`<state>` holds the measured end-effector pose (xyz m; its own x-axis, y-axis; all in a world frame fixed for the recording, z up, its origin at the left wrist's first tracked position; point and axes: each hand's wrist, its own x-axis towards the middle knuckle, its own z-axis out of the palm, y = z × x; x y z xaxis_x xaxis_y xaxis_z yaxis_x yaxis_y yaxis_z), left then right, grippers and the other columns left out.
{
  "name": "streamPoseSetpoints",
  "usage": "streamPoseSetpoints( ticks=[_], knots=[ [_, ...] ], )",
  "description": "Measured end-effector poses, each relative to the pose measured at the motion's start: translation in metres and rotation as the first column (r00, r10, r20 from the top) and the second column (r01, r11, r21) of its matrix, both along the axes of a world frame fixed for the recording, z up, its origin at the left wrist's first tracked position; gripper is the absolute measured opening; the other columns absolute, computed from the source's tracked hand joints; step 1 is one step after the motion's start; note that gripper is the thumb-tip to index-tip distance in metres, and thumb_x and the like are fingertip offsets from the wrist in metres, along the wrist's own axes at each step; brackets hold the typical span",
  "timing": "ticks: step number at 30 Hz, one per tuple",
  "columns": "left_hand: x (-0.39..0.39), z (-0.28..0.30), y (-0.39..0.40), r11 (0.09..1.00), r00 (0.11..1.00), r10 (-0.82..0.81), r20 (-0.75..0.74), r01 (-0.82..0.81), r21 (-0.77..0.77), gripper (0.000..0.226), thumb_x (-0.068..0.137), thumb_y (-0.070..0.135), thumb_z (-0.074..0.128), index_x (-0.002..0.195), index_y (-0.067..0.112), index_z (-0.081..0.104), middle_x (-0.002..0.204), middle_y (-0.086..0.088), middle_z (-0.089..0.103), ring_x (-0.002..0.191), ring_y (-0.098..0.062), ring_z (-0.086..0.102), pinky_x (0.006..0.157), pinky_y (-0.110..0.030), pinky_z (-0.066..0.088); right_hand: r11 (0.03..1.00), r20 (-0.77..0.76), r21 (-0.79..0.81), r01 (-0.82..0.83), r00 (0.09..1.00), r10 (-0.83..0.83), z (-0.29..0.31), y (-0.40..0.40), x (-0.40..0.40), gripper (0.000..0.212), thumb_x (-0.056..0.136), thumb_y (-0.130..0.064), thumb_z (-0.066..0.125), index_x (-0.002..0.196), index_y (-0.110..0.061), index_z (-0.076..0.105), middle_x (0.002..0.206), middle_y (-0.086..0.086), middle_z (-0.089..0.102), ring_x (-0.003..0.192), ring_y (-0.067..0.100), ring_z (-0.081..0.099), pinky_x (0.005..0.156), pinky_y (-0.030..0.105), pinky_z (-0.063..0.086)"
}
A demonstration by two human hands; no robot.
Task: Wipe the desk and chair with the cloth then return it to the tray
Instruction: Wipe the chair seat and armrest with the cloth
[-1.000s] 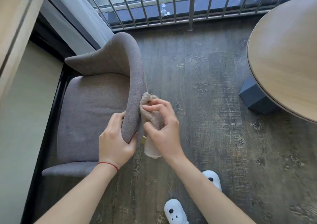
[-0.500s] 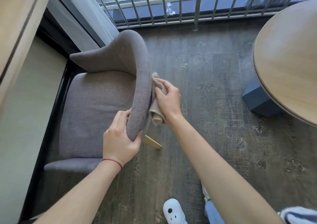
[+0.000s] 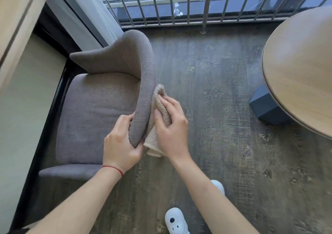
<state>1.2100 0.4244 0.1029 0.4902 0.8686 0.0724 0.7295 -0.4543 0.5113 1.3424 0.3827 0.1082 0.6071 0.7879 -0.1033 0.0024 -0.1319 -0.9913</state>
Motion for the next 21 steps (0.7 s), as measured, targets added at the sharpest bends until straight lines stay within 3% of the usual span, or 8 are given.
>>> streamPoseSetpoints(
  ticks=[3,8,10,12,14,18,19,21],
  knots=[
    [0.0,0.001,-0.001,1.0,1.0,-0.007,-0.003,0.007,0.026,0.049,0.068,0.033,0.055,0.112,0.013,0.054,0.097,0.005,0.056,0.083,-0.012,0.053,0.063,-0.026,0.042,0.991,-0.052,-0.129,-0.021,0.999,0.015,-0.003,0.001,0.021,0.029,0.087,-0.008,0.064,0.115,-0.01,0.068,0.12,0.003,0.064,0.112,0.008,0.057,0.102,0.015,0.039],
    [-0.001,0.006,-0.002,1.0,0.999,-0.01,0.034,0.011,-0.022,0.047,0.072,0.04,0.05,0.113,0.017,0.054,0.099,0.005,0.058,0.083,-0.014,0.055,0.065,-0.031,0.044,0.999,-0.138,0.039,0.031,0.99,-0.026,0.031,0.005,0.039,0.023,0.092,-0.02,0.059,0.11,-0.013,0.071,0.12,0.0,0.065,0.114,0.004,0.057,0.101,0.023,0.044],
    [-0.003,0.015,-0.003,0.977,0.987,0.068,0.146,-0.036,-0.21,0.047,0.076,0.047,0.045,0.114,0.022,0.057,0.105,0.007,0.061,0.094,-0.015,0.059,0.074,-0.028,0.044,0.992,-0.124,0.121,-0.04,0.991,0.055,0.056,0.006,0.044,0.022,0.094,-0.017,0.055,0.108,-0.011,0.071,0.119,0.001,0.065,0.113,0.004,0.058,0.096,0.017,0.045],
    [-0.001,0.041,-0.001,0.852,0.882,0.276,0.382,-0.04,-0.522,0.043,0.08,0.044,0.042,0.115,0.025,0.059,0.115,0.001,0.064,0.11,-0.019,0.059,0.089,-0.029,0.046,0.959,0.006,0.201,-0.201,0.979,0.204,0.087,0.004,0.046,0.02,0.092,-0.01,0.058,0.106,-0.008,0.072,0.116,0.003,0.066,0.111,0.006,0.059,0.093,0.012,0.045],
    [-0.006,0.085,0.0,0.772,0.748,0.435,0.502,-0.023,-0.635,0.048,0.084,0.042,0.039,0.126,0.023,0.053,0.128,-0.002,0.059,0.121,-0.02,0.053,0.102,-0.038,0.041,0.895,0.147,0.231,-0.382,0.923,0.356,0.124,0.003,0.041,0.02,0.087,-0.002,0.063,0.104,-0.005,0.072,0.115,0.007,0.067,0.112,0.008,0.06,0.097,0.016,0.045],
    [-0.035,0.203,-0.002,0.784,0.535,0.463,0.707,0.125,-0.609,0.058,0.088,0.046,0.038,0.14,0.021,0.038,0.136,0.001,0.055,0.122,-0.017,0.054,0.1,-0.039,0.04,0.674,0.354,0.258,-0.692,0.717,0.601,0.211,0.011,0.012,0.027,0.08,0.009,0.067,0.106,0.001,0.069,0.117,0.014,0.064,0.116,0.019,0.058,0.102,0.036,0.047],
    [-0.043,0.23,0.001,0.793,0.512,0.482,0.711,0.09,-0.603,0.046,0.093,0.034,0.035,0.137,0.02,0.043,0.132,0.001,0.058,0.116,-0.014,0.057,0.099,-0.036,0.042,0.607,0.39,0.256,-0.752,0.655,0.647,0.235,0.015,-0.001,0.028,0.079,0.01,0.067,0.106,0.001,0.068,0.118,0.014,0.064,0.117,0.021,0.058,0.101,0.04,0.048],
    [-0.063,0.283,0.006,0.841,0.481,0.485,0.73,-0.029,-0.54,0.044,0.09,0.045,0.027,0.107,0.03,0.065,0.098,0.015,0.072,0.088,0.003,0.064,0.085,-0.019,0.047,0.487,0.453,0.246,-0.838,0.544,0.706,0.283,0.025,-0.031,0.03,0.078,0.007,0.069,0.107,-0.001,0.067,0.121,0.013,0.062,0.118,0.021,0.057,0.099,0.042,0.049]
  ],
)
